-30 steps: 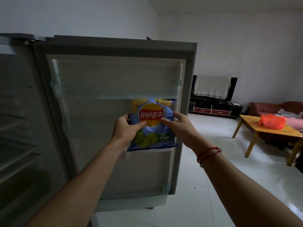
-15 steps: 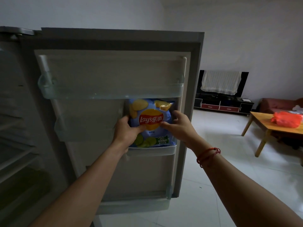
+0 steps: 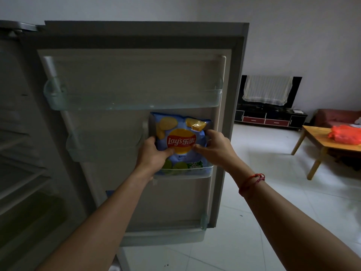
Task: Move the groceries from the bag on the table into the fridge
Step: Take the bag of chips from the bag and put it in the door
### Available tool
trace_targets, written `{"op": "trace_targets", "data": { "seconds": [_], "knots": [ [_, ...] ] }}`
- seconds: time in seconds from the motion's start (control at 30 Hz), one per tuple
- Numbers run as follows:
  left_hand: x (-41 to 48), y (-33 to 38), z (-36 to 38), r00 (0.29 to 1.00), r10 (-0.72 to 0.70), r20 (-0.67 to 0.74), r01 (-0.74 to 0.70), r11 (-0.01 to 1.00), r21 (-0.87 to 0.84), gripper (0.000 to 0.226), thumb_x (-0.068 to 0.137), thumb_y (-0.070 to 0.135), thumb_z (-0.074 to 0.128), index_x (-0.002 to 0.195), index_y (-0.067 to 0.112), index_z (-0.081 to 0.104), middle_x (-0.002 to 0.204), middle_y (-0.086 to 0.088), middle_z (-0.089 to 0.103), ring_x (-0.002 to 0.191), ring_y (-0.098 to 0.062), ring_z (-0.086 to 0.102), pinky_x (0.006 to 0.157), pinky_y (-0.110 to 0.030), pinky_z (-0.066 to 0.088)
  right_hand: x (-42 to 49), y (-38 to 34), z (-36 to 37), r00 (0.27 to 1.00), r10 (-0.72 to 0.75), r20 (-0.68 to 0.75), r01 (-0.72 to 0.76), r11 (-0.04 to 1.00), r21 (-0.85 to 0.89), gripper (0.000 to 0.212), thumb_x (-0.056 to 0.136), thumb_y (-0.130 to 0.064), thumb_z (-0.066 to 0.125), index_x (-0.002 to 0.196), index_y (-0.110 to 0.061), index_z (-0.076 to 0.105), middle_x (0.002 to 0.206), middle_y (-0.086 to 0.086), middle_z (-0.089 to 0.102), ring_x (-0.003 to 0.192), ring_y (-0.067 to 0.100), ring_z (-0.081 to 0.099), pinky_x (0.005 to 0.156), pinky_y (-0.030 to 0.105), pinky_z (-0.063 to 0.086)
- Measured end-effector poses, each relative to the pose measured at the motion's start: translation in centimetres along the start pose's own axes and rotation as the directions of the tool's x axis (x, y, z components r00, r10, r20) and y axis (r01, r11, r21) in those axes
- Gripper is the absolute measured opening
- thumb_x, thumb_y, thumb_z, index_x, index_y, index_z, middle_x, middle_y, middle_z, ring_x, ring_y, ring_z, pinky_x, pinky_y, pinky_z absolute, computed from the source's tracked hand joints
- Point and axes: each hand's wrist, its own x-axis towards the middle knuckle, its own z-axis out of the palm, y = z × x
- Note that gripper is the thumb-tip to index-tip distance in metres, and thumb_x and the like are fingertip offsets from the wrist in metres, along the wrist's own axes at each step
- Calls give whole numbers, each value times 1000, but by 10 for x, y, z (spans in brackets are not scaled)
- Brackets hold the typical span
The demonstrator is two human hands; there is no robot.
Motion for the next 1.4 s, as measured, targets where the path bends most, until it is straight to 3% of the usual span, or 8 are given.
{"op": "trace_targets", "data": {
  "seconds": [0.17,0.3,0.43,0.53,0.7,0.8,0.97,1.4],
  "knots": [
    [-8,5,-4,1000,18,11,-18,1000,2,45,79,15,83,119,12,63,114,-3,71,104,-21,67,94,-46,55,-7,-3,-4,1000,20,4,-20,1000,-10,38,88,-29,76,117,-8,62,111,10,69,100,25,68,86,42,60],
    [-23,15,-9,998,54,11,-54,998,45,38,87,20,75,122,14,62,118,-3,69,107,-21,65,92,-37,55,-18,-8,-10,1000,10,-5,-11,998,-59,40,91,-35,73,120,-11,61,109,8,69,99,25,67,73,28,56],
    [-49,27,-16,986,166,26,-168,959,229,46,92,25,69,133,12,53,128,-3,63,110,-13,58,81,-23,43,-39,-16,-19,998,-62,-31,57,987,-149,57,95,-36,68,143,-15,46,130,11,63,114,29,62,91,39,54],
    [-69,30,-23,975,215,52,-219,906,362,61,92,29,67,145,11,41,143,-6,50,128,-20,48,89,-19,33,-55,-20,-23,991,-131,-39,118,963,-241,58,96,-38,65,145,-18,42,132,13,62,116,29,59,92,40,51],
    [-90,20,-37,946,317,71,-298,758,580,79,91,48,62,153,14,28,157,-8,31,143,-25,30,107,-34,36,-79,-17,-25,988,-148,-49,114,902,-416,69,94,-58,56,153,-31,30,142,15,47,125,32,48,93,41,49],
    [-102,19,-44,918,391,66,-321,637,701,78,90,59,49,149,11,36,153,-15,35,139,-31,34,107,-43,37,-95,-15,-26,985,-155,-77,91,843,-530,74,94,-66,49,156,-34,23,157,16,32,140,37,36,105,52,44],
    [-117,18,-56,869,490,75,-346,491,799,77,85,63,37,138,9,54,143,-24,46,132,-42,42,100,-54,41,-119,-14,-27,980,-174,-92,78,775,-627,77,94,-69,43,159,-36,17,166,16,12,151,38,17,115,54,31],
    [-116,27,-24,832,534,154,-448,481,753,78,83,64,40,140,11,52,147,-21,42,136,-40,38,102,-53,41,-136,3,-55,982,-138,-130,20,754,-656,76,95,-68,39,159,-36,15,167,15,15,149,35,22,112,50,34]
  ]
}}
